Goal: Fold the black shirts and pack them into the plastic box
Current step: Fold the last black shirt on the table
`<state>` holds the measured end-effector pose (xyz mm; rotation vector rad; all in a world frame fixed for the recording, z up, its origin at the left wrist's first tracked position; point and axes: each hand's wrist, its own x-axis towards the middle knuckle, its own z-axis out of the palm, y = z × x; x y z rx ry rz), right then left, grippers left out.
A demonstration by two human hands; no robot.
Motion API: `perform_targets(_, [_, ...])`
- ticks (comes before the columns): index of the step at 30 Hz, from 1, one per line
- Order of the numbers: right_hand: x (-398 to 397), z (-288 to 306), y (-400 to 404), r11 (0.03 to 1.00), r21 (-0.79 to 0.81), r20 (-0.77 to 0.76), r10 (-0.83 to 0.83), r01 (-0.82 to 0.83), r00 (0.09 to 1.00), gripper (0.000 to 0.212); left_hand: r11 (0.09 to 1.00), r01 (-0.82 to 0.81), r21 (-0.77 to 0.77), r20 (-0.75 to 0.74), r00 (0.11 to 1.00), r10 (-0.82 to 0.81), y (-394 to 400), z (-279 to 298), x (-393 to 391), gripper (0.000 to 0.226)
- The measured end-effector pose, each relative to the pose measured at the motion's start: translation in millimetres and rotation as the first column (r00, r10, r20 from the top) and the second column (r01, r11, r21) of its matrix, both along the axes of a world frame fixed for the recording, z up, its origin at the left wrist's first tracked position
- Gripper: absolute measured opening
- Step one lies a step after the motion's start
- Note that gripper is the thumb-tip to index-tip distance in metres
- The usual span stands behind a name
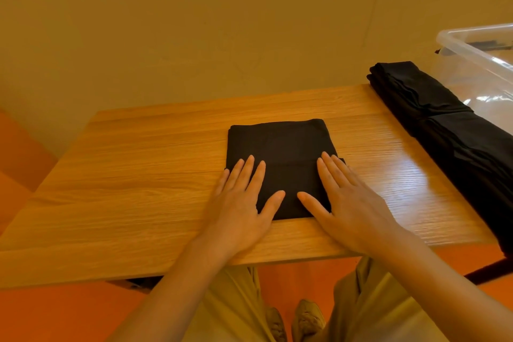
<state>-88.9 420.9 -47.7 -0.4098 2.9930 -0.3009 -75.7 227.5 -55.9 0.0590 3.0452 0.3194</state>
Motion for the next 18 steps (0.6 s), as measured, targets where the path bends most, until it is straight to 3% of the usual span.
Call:
perform_targets(3, [-9,17,0,1.0,-0.003,0.044,0.026,-0.026,0.999,0.076,0.988,-0.018,0.153,0.014,1.0,0.016,0,14,-7,0.069])
perform_targets(5, [-24,28,1,1.0,-0.016,0.027,0.027,-0.027,0.999,0.064,0.978,-0.035,0.204,-0.058,0.997,0.048,-5,25,-19,0.061])
perform_targets(9, [-74,42,1,1.0,-0.024,-0.046,0.002,-0.003,0.999,0.046,0.995,-0.097,0.014,-0.176,0.98,0.098,-31,33,-70,0.049])
perform_targets(14, [-136,43,-8,0.99,0.131,0.017,0.057,-0.059,0.998,0.043,0.996,-0.013,-0.085,-0.037,0.999,0.01,-51,32,-128,0.048])
perform_targets(18, [-157,39,-11,0.962,0.254,0.032,0.09,-0.095,0.995,0.038,0.94,0.144,-0.31,0.052,0.989,-0.135,-55,43,-145,0.04])
